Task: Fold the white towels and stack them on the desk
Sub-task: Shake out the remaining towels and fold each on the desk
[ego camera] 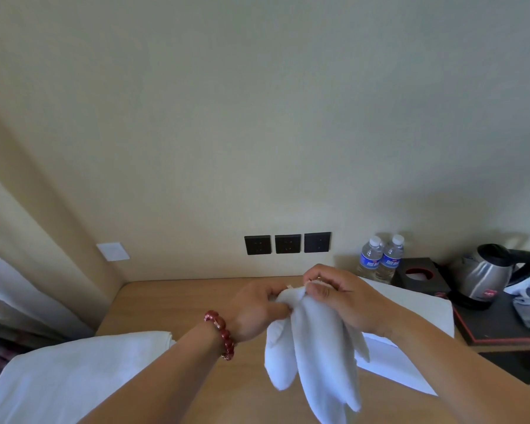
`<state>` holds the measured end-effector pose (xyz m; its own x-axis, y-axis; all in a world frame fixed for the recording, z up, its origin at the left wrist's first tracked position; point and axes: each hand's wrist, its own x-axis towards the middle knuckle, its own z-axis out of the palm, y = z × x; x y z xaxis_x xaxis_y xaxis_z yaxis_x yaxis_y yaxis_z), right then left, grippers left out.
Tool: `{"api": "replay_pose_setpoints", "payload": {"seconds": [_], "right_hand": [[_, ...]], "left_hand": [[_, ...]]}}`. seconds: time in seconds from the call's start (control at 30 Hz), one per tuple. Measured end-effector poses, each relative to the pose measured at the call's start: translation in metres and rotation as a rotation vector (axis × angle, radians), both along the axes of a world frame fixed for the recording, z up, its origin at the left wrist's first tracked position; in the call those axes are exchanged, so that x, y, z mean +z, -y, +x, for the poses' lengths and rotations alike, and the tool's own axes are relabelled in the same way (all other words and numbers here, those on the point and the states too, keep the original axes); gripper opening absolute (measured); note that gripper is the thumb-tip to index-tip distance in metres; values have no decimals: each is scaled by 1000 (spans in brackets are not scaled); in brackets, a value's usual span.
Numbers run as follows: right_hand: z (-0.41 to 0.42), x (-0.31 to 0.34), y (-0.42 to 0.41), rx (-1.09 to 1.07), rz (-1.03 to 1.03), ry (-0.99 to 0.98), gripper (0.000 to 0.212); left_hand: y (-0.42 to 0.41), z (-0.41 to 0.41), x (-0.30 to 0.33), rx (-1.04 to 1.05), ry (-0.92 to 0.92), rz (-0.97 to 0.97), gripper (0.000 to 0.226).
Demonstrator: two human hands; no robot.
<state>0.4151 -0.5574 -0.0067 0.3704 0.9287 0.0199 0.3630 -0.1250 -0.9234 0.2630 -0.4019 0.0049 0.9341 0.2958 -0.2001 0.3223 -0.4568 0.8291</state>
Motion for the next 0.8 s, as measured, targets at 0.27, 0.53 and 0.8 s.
{"api": "replay_pose_setpoints", "payload": {"seconds": [0.27,0.53,0.8], "right_hand": [[6,-4,-1,-228,109,170,35],[9,5,5,-170,39,165,17],[4,-5,-4,-137,-73,476,28]], "left_hand": [[9,2,2,29,63,-221,12],[6,1,-3,168,95,-299,29],[17,5,-1,293,146,-278,10]]}}
